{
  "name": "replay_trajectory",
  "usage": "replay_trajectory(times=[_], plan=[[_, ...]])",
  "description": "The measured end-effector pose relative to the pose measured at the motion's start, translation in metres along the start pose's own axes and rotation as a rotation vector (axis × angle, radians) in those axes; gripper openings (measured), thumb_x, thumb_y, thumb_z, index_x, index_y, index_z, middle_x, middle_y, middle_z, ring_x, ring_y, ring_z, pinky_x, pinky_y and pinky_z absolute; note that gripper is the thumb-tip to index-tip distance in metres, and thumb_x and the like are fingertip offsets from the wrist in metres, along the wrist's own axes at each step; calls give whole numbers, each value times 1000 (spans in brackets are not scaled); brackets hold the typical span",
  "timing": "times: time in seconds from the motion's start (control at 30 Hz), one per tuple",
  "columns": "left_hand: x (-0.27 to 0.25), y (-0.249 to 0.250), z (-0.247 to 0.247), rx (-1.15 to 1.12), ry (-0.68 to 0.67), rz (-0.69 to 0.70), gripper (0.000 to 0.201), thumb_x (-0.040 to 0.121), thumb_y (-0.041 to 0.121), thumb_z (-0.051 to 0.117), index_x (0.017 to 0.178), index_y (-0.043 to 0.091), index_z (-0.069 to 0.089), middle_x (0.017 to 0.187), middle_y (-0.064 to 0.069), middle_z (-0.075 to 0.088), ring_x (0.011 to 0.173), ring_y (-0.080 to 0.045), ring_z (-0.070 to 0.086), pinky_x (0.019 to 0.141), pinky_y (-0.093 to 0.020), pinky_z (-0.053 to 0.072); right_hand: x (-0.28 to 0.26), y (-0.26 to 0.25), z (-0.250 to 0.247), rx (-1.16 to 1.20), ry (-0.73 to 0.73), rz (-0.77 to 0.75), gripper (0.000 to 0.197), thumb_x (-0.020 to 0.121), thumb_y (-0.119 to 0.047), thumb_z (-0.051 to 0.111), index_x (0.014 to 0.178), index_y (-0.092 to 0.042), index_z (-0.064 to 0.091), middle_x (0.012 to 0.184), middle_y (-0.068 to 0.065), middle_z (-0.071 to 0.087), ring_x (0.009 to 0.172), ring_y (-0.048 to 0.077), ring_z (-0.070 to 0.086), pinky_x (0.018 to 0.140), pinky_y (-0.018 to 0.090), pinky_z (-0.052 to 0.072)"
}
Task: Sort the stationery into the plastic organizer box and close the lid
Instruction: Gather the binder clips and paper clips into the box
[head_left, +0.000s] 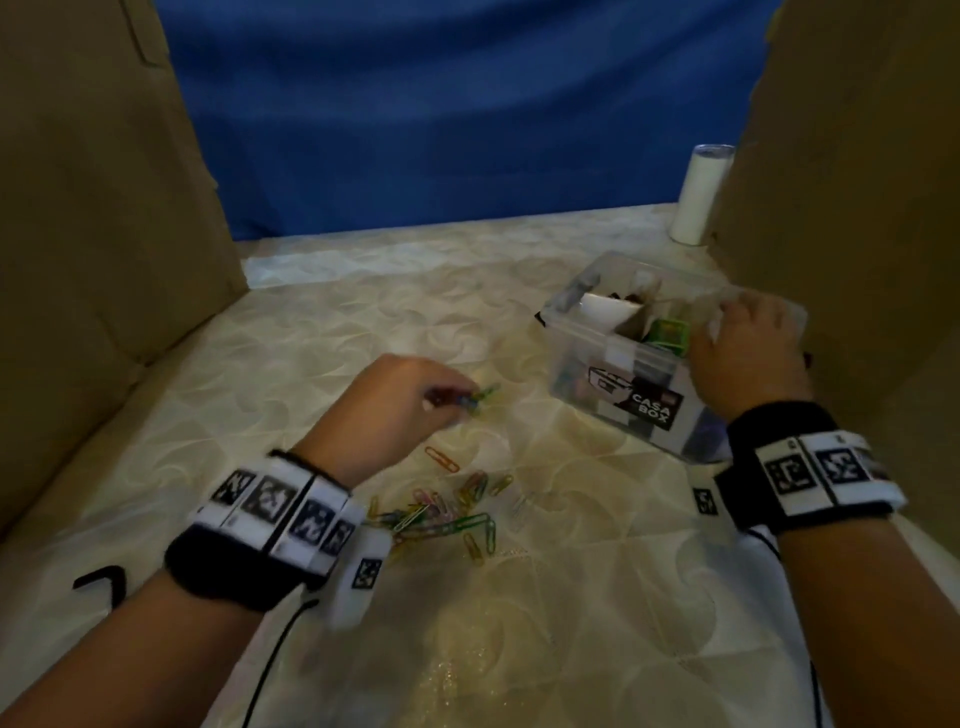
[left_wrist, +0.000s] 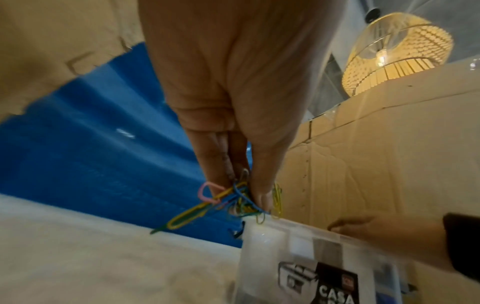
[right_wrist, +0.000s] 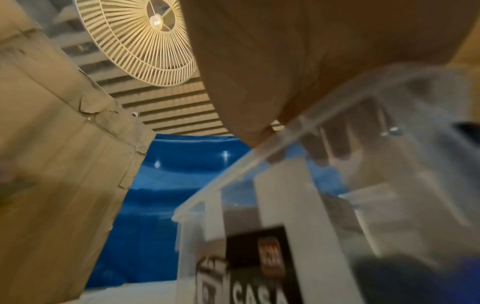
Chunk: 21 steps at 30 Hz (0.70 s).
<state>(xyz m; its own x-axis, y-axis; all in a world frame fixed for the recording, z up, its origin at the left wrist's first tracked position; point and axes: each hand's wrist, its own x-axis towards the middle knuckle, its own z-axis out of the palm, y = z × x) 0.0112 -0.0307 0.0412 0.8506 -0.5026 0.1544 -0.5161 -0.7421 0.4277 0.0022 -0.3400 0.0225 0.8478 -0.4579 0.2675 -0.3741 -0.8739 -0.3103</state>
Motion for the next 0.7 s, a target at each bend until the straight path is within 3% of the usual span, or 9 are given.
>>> replay_trajectory(times=[0.1,0.3,0.47,0.57,0.7], plan=[[49,33,-7,53,46,135,26,85,23,68,111,21,72,105,2,73,93,-13,66,84,-28,52,-7,5,12,-48,-22,52,51,99,-30,33,139,1,36,148,26,32,138,40,27,114,49,22],[156,78,4,273,-12,222,26,86,15,64,111,18,72,104,-4,73,95,-22,66,75,-25,45,-11,4,16,-80,43,42,53,99,-30,27,140,2,38,152,27,27,140,40,29,117,49,19],[203,96,32,410,-227,123,23,86,11,63,107,11,73,112,-10,70,98,-28,65,81,-32,50,-13,4,17,-75,55,4,52,98,-28,32,139,1,40,151,25,30,140,39,30,117,51,19],[215,94,49,497,-374,59,24,87,18,63,107,8,72,112,-11,69,99,-29,64,88,-37,52,-13,5,18,-68,65,-4,55,96,-29,27,140,0,40,152,23,31,139,37,32,116,51,20],[211,92,51,453,-371,32,25,89,22,63,108,7,72,111,-9,70,94,-26,64,87,-34,52,-13,6,18,-58,56,-16,62,91,-32,21,142,-1,39,153,21,30,140,36,31,116,51,18]])
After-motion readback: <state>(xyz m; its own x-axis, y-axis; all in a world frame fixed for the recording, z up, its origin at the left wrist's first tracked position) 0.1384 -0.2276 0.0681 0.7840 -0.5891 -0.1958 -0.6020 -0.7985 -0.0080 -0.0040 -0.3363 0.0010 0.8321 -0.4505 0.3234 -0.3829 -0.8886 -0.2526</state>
